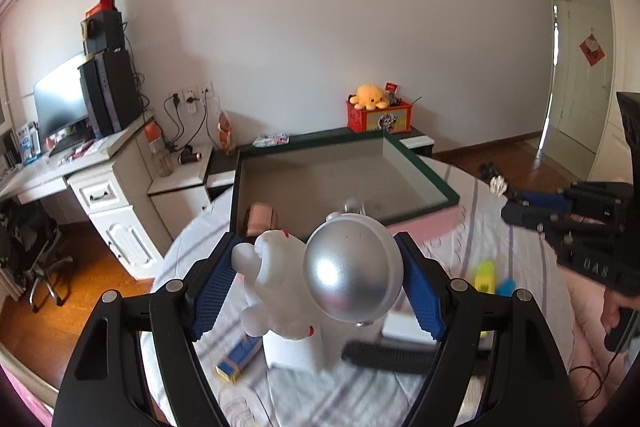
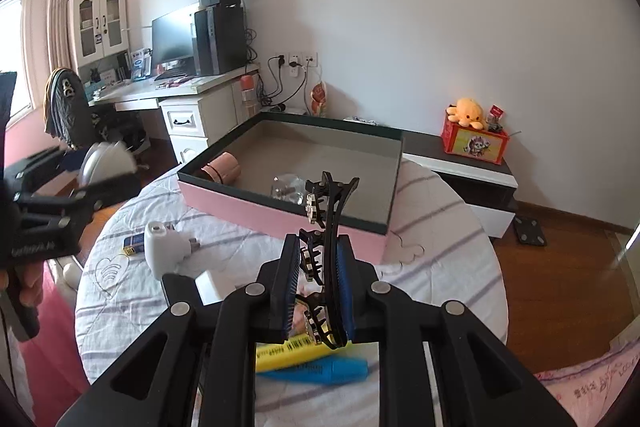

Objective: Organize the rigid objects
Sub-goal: 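Lower the rabbit and strap into the pink box and open both tools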

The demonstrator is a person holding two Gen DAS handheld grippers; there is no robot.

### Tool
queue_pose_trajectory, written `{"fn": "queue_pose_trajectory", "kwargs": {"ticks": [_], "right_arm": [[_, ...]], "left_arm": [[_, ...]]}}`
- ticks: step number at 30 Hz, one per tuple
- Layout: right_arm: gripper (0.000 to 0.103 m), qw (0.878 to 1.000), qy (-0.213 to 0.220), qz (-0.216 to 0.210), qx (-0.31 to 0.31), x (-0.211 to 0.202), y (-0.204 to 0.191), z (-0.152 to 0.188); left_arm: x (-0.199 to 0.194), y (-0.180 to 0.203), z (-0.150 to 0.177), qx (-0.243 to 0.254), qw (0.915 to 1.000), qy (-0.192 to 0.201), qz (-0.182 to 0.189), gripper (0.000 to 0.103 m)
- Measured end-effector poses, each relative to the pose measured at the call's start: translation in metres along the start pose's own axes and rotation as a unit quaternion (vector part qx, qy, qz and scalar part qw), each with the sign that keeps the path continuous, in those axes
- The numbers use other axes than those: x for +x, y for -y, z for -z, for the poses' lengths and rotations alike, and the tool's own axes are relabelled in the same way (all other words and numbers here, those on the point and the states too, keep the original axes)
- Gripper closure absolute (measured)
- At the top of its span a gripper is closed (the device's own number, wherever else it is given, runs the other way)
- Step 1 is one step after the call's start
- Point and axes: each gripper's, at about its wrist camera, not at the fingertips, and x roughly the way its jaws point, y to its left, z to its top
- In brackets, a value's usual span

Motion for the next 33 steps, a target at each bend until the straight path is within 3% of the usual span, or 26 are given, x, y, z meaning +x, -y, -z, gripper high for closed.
{"fn": "queue_pose_trajectory", "kwargs": {"ticks": [7,17,24,33], "right_arm": [[0.085,1.000,-0.004,-0.006,-0.007,0.026,0.003,-0.023],[0.085,0.999,-0.036,-0.011,-0.012,0.097,0.021,-0.056],[0.085,0.997,-0.077,-0.013,-0.015,0.150,0.027,-0.053],[0.085,0.994,-0.105,-0.006,-0.020,0.173,0.032,-0.043]], "left_arm": [[0.036,-0.007,-0.035,0.010,0.9999,-0.006,0.006,0.025],[0.131,-0.022,-0.067,0.016,0.9978,-0.064,0.003,0.025],[0.183,-0.020,-0.060,0.022,0.9938,-0.109,0.002,0.025],[0.208,-0.022,-0.047,0.030,0.9896,-0.141,-0.008,0.025]]}}
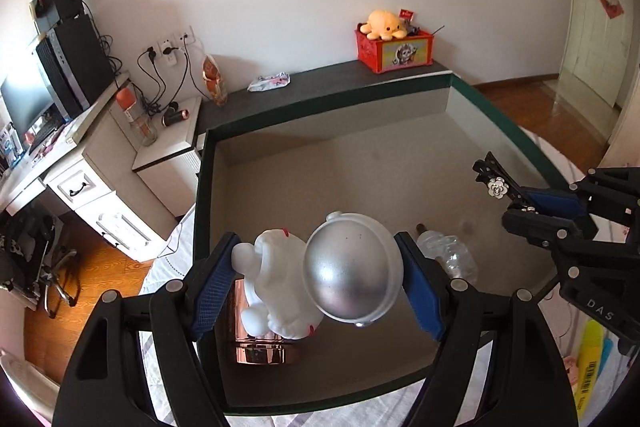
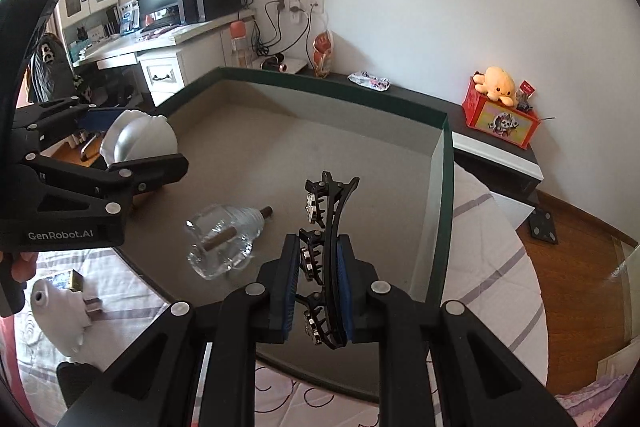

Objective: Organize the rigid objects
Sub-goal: 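Lower the rabbit and strap into the pink box and open both tools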

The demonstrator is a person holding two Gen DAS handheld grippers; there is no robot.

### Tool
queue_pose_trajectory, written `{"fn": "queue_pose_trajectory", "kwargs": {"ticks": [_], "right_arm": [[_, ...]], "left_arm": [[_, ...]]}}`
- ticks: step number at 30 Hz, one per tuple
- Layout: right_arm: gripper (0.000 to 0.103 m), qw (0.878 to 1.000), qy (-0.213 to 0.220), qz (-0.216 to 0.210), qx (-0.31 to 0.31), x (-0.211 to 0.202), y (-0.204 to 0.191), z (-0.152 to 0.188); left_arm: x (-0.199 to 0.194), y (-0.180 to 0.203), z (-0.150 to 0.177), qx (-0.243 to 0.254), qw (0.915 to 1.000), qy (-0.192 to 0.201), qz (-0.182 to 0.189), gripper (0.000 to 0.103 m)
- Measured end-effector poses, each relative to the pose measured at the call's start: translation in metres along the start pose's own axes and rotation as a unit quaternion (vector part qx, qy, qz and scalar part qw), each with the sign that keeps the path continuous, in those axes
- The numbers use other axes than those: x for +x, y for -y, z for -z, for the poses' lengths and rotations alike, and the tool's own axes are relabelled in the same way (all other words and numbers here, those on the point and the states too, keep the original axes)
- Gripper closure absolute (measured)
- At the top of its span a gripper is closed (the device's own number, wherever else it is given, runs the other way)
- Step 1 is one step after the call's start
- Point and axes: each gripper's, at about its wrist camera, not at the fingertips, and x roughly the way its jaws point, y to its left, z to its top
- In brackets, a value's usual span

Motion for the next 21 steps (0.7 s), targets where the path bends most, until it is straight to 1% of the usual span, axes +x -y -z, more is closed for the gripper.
{"fn": "queue_pose_trajectory", "kwargs": {"ticks": [4,8,10,12,14,21], "right_arm": [[0.085,1.000,-0.011,0.001,0.001,0.005,0.002,0.002],[0.085,1.000,-0.013,0.001,0.003,0.007,0.003,0.002],[0.085,1.000,-0.017,0.003,0.001,0.007,0.002,0.001],[0.085,1.000,-0.018,0.007,0.003,0.006,0.002,0.002],[0.085,1.000,-0.018,0.008,0.008,0.006,0.003,0.002],[0.084,1.000,-0.018,0.014,0.020,0.004,0.005,0.004]], "left_arm": [[0.006,-0.002,0.003,-0.004,1.0000,-0.009,-0.001,0.024],[0.005,0.003,0.007,0.004,0.9999,-0.010,0.008,0.016],[0.004,0.005,0.009,0.010,0.9999,-0.010,0.004,0.015],[0.001,0.006,0.010,0.010,0.9999,-0.007,-0.007,0.012],[-0.001,0.004,0.011,0.004,0.9999,-0.008,-0.005,0.010],[-0.019,-0.002,0.014,-0.005,1.0000,0.001,-0.008,0.008]]}}
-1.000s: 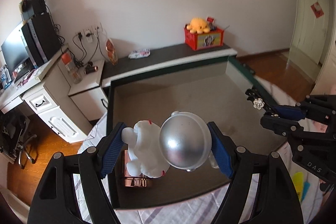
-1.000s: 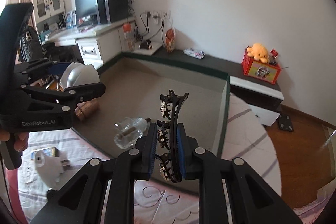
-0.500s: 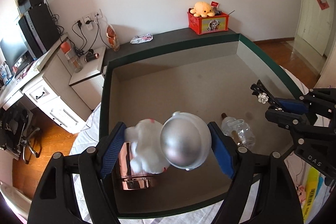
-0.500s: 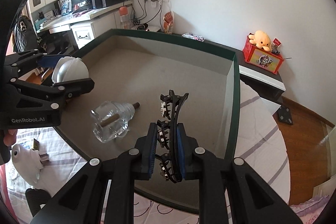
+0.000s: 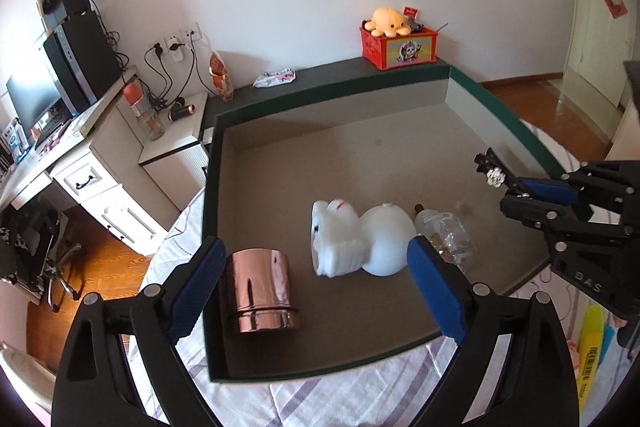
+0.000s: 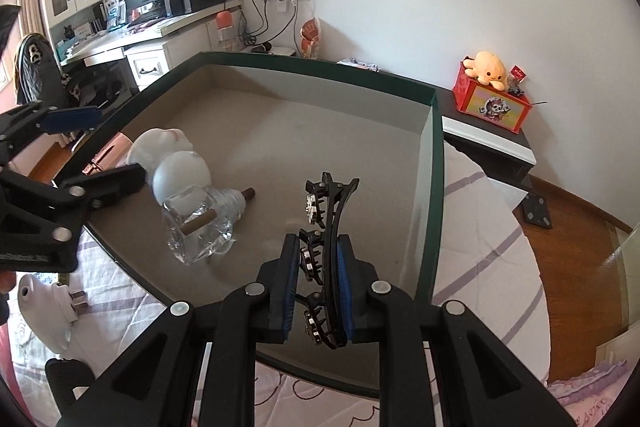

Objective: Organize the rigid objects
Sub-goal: 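Lower the rabbit and strap into the pink box and open both tools, then withdraw both tools from the box toward the remaining items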

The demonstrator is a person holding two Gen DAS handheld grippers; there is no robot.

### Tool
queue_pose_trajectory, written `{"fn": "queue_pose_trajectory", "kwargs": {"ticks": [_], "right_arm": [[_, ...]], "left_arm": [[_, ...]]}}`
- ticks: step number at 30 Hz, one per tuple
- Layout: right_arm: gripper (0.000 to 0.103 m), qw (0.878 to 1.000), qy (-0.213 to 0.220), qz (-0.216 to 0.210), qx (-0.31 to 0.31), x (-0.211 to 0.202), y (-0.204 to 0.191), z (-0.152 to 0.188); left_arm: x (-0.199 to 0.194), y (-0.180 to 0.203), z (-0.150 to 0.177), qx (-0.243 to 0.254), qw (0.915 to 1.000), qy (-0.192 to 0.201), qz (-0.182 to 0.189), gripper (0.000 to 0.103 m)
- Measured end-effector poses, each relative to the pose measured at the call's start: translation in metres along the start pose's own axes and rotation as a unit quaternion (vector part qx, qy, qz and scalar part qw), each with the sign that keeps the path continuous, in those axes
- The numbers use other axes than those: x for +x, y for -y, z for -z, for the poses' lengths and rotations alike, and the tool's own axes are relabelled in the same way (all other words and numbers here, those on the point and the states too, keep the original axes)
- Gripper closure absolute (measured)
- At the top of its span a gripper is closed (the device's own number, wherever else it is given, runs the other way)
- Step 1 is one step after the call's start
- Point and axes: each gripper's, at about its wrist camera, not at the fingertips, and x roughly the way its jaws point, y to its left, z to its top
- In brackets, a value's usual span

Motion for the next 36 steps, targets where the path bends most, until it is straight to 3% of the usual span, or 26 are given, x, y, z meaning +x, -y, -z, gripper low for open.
{"fn": "queue_pose_trajectory", "kwargs": {"ticks": [5,9,13,16,18,27,32,36], "right_arm": [[0.075,1.000,0.003,0.008,0.009,-0.005,0.001,0.001],[0.053,1.000,0.014,0.017,0.008,-0.019,-0.003,0.004],[0.050,0.999,0.040,0.024,0.011,-0.048,-0.006,0.008],[0.037,0.997,0.072,0.040,0.014,-0.078,-0.010,0.013],[0.021,0.994,0.098,0.054,0.019,-0.101,-0.015,0.021],[0.020,0.983,0.163,0.074,0.046,-0.186,-0.033,0.076],[0.020,0.980,0.169,0.088,0.058,-0.210,-0.042,0.111],[0.020,0.981,0.157,0.085,0.072,-0.216,-0.045,0.136]], "left_arm": [[-0.017,-0.005,0.004,-0.004,0.9999,0.010,-0.006,0.008],[-0.036,-0.013,0.009,-0.020,0.9996,0.022,-0.002,0.007],[-0.064,-0.020,0.017,-0.035,0.9984,0.044,-0.010,0.006],[-0.090,-0.025,0.028,-0.050,0.9963,0.068,-0.017,0.002],[-0.109,-0.028,0.036,-0.057,0.9946,0.083,-0.024,0.000],[-0.184,-0.040,0.096,-0.089,0.9866,0.121,-0.064,0.000],[-0.215,-0.042,0.138,-0.103,0.9826,0.129,-0.086,0.000],[-0.223,-0.042,0.167,-0.116,0.9836,0.117,-0.073,0.000]]}}
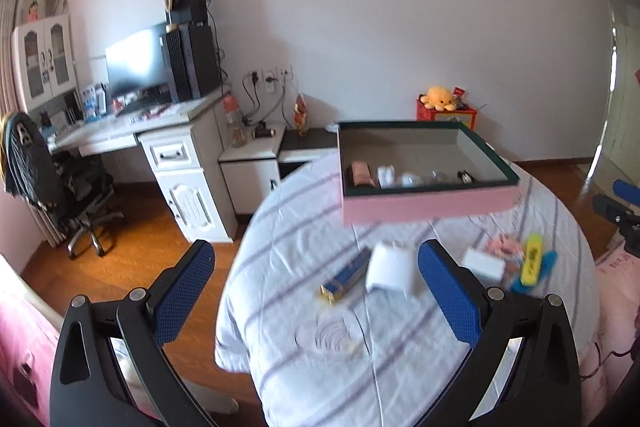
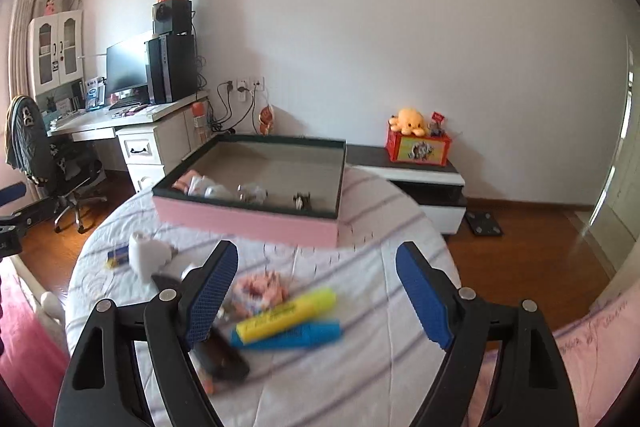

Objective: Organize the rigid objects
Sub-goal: 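Withdraw both tools from the box toward the remaining items, then grasp the pink-white block figure with the left tool while the right tool grasps the white power bank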

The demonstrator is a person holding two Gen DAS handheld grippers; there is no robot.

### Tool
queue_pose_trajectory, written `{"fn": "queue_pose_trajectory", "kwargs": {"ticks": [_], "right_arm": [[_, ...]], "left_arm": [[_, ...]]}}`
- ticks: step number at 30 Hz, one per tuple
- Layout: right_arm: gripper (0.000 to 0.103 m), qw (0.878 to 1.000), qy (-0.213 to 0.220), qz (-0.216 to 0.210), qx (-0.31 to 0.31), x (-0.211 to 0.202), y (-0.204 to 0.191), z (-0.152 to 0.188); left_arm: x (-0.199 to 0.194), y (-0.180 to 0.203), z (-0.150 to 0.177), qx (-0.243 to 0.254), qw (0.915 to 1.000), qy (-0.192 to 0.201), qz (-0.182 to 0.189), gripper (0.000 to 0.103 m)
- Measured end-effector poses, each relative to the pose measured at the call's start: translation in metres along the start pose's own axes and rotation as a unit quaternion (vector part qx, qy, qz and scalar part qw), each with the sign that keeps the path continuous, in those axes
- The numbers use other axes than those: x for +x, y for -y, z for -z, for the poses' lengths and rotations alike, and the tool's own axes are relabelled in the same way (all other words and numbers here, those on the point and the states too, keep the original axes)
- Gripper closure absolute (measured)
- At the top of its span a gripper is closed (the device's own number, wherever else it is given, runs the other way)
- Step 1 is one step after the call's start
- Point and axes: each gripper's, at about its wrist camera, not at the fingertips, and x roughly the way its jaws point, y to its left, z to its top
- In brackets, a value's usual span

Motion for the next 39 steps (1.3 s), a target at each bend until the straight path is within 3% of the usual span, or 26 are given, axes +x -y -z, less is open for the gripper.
{"fn": "queue_pose_trajectory", "kwargs": {"ticks": [7,13,17,25,37,39], "right_arm": [[0.020,0.999,-0.033,0.000,0.018,-0.004,0.001,0.036],[0.020,0.997,-0.062,-0.034,0.019,0.005,-0.022,0.066],[0.020,0.997,-0.069,-0.024,0.017,0.015,-0.028,0.071],[0.020,0.995,-0.081,0.009,0.056,0.025,0.015,0.074],[0.020,0.992,-0.099,0.002,0.077,0.044,0.042,0.087],[0.020,0.992,-0.099,0.000,0.077,0.046,0.042,0.087]], "left_arm": [[-0.005,0.007,0.025,0.013,0.9995,-0.024,0.016,0.000],[-0.004,0.019,0.038,0.026,0.9987,-0.035,0.026,0.000],[0.003,0.036,0.045,0.035,0.9970,-0.048,0.049,0.000],[0.021,0.108,0.069,0.084,0.9866,-0.080,0.115,0.000],[0.063,0.165,0.085,0.106,0.9759,-0.123,0.146,0.000],[0.069,0.168,0.085,0.105,0.9749,-0.129,0.147,0.006]]}}
